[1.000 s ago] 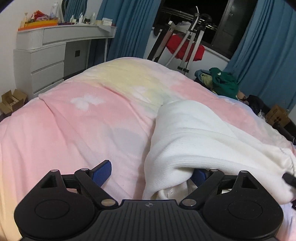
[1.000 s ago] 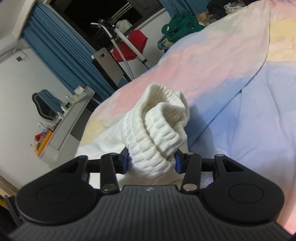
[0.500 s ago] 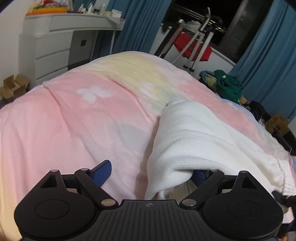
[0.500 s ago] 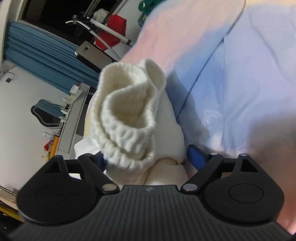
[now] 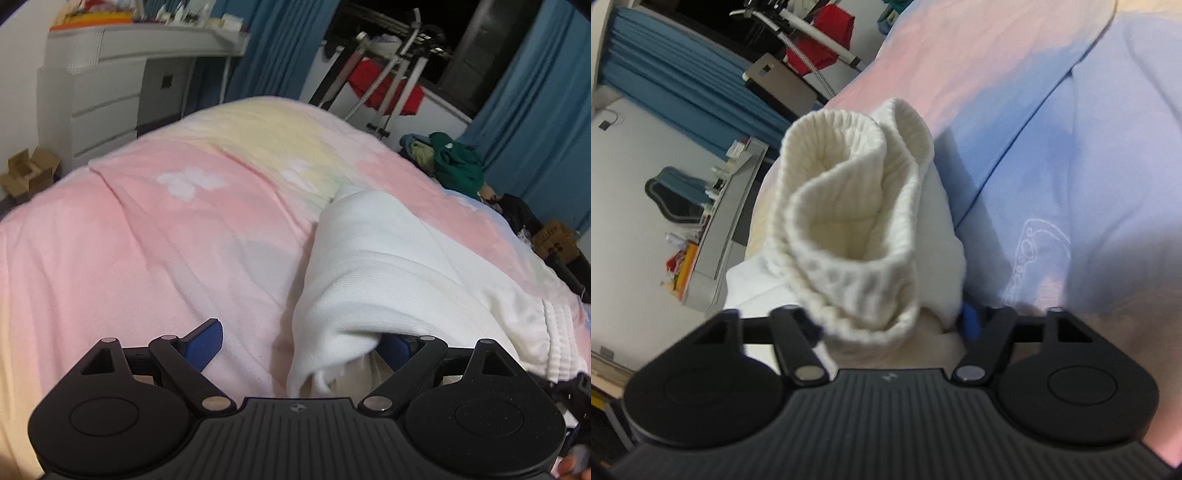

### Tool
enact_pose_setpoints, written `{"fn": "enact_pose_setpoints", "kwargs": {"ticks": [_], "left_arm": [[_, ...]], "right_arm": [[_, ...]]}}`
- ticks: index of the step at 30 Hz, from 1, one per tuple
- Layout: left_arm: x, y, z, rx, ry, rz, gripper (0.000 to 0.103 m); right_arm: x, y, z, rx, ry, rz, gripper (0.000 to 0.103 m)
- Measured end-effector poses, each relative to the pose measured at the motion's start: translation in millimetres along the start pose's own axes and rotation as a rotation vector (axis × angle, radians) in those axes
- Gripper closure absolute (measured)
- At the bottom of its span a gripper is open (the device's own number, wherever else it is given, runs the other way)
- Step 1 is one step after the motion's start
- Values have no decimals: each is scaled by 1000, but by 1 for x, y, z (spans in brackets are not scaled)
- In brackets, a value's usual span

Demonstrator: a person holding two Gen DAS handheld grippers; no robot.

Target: Fold clothes

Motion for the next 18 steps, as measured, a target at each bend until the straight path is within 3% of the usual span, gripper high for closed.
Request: {"fn": "enact_pose_setpoints", "kwargs": {"ticks": [3, 6, 9, 12, 16, 18], "left_arm": [[-2, 20, 3, 38, -9, 67, 12], [-4, 33, 1, 62, 2, 227, 6], [-5, 30, -5, 62, 46, 322, 0], [-2, 1, -13, -17, 76, 329, 0], [3, -47, -15, -191, 129, 326, 0], [4, -60, -15, -229, 156, 342, 0]], "right_arm": [[-7, 6, 0, 12, 24, 26, 54], [-10, 15, -1, 31, 29, 36, 59], [-13, 23, -4, 50, 34, 32, 60], [-15, 28, -4, 64, 54, 33, 60], [-14, 23, -8, 63, 51, 36, 60], [-13, 21, -8, 59, 48, 40, 60]]}}
Point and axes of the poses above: each gripper's, at about its wrist camera, not at the fingertips, and y roughly against the way its jaws point, x to its right, z to its underside, the point moved 1 cm from there along -y, roughly the way its jaws point, and after that the axes turned 3 degrees about -z, right-handed, at the moved point
